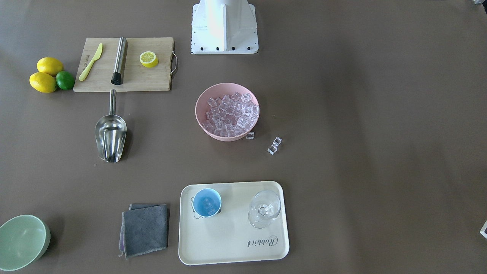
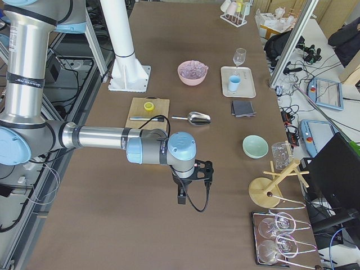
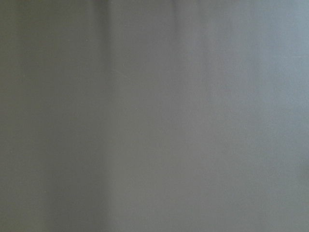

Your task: Put ice in cup with scoop

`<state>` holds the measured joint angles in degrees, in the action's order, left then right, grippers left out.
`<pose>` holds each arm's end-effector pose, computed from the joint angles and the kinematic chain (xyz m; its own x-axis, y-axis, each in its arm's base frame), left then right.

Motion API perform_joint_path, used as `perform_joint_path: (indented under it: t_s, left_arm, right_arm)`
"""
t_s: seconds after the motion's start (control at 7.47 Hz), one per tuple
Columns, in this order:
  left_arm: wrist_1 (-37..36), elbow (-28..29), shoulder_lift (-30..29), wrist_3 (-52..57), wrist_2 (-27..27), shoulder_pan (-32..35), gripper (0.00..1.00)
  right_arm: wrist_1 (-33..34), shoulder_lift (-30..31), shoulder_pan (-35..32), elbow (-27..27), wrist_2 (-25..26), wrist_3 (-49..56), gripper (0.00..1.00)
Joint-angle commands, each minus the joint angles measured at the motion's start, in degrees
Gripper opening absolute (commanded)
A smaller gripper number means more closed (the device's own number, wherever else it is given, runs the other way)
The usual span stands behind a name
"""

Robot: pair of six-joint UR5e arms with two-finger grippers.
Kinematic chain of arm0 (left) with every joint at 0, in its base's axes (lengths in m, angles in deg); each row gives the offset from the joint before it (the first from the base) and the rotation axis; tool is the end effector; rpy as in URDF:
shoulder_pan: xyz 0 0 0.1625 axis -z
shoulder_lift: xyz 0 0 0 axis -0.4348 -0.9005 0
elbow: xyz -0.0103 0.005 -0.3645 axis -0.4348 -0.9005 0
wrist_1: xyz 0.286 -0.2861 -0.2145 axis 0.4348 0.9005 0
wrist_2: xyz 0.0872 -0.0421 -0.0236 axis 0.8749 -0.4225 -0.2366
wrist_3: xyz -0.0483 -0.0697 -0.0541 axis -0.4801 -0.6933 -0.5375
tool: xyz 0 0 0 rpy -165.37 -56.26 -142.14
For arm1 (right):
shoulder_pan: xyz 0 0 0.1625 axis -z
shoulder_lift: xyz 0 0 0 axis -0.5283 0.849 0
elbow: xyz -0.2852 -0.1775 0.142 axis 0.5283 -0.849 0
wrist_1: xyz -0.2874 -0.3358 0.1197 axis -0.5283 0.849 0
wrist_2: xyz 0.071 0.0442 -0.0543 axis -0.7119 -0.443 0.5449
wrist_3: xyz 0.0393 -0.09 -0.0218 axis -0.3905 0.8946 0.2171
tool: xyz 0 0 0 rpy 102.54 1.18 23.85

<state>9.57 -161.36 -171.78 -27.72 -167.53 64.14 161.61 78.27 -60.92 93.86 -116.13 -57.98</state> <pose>-0.0627 -0.4919 0.5847 0.7197 -0.0747 -0.6903 0.0217 0.9961 -0.0852 0.0900 -0.4645 0.5964 0.7522 0.0382 0.6578 -0.0583 0.9983 0.0087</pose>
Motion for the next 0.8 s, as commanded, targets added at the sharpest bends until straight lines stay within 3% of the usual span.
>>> perform_joint_path:
  t_s: [0.0,0.67]
  left_arm:
    - [0.0,0.0,0.0,-0.1,0.0,-0.1,0.99]
    - [0.0,-0.1,0.0,-0.1,0.0,0.0,0.99]
  right_arm:
    - [0.0,0.0,0.0,0.2,0.0,0.1,1.0]
    - [0.0,0.0,0.0,-0.1,0.1,0.1,1.0]
